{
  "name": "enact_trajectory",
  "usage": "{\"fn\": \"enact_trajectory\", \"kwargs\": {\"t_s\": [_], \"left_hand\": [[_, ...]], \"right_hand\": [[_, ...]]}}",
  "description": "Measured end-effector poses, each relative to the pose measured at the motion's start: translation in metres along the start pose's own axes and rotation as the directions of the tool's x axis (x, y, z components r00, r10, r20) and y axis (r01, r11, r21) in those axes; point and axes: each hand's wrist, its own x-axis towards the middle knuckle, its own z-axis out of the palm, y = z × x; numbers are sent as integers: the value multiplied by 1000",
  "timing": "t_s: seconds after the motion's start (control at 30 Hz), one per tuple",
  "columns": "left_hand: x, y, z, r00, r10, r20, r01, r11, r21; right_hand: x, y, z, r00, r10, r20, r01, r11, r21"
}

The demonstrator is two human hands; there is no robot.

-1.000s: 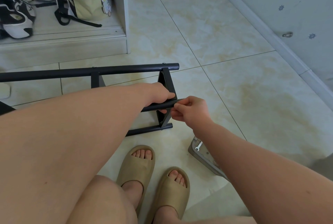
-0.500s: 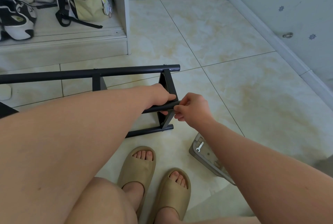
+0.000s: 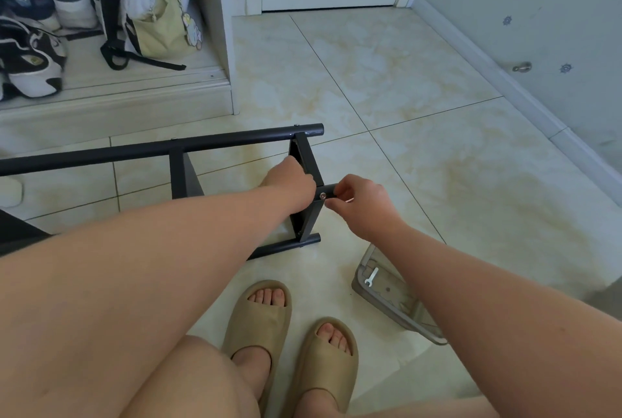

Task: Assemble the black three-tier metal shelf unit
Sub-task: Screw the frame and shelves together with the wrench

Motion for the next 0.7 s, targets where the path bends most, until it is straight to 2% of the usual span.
{"fn": "enact_trajectory", "kwargs": {"t_s": [0.07,0.13,0.2,0.3,0.37,0.5,0.6,0.7], "left_hand": [[-10,7,-2,978,121,-168,-102,988,116],[-19,18,-1,912,348,-216,-315,933,176],[-28,31,6,863,488,-129,-469,870,153],[-37,48,33,780,617,103,-623,752,215],[-38,57,56,735,629,251,-678,681,278],[-31,59,115,679,515,523,-723,591,357],[-29,46,155,562,488,668,-820,431,376],[-24,25,184,465,462,755,-884,287,369]], "right_hand": [[-9,14,-13,999,-34,29,36,998,-57],[-18,34,-28,999,-36,38,42,987,-156],[-25,59,-41,998,-7,57,21,965,-260],[-33,105,-52,991,87,104,-41,923,-383],[-34,137,-55,973,176,149,-88,881,-464],[-22,187,-49,900,332,284,-101,790,-605],[-7,217,-26,837,397,377,-19,710,-704],[6,246,-1,839,401,367,35,634,-772]]}}
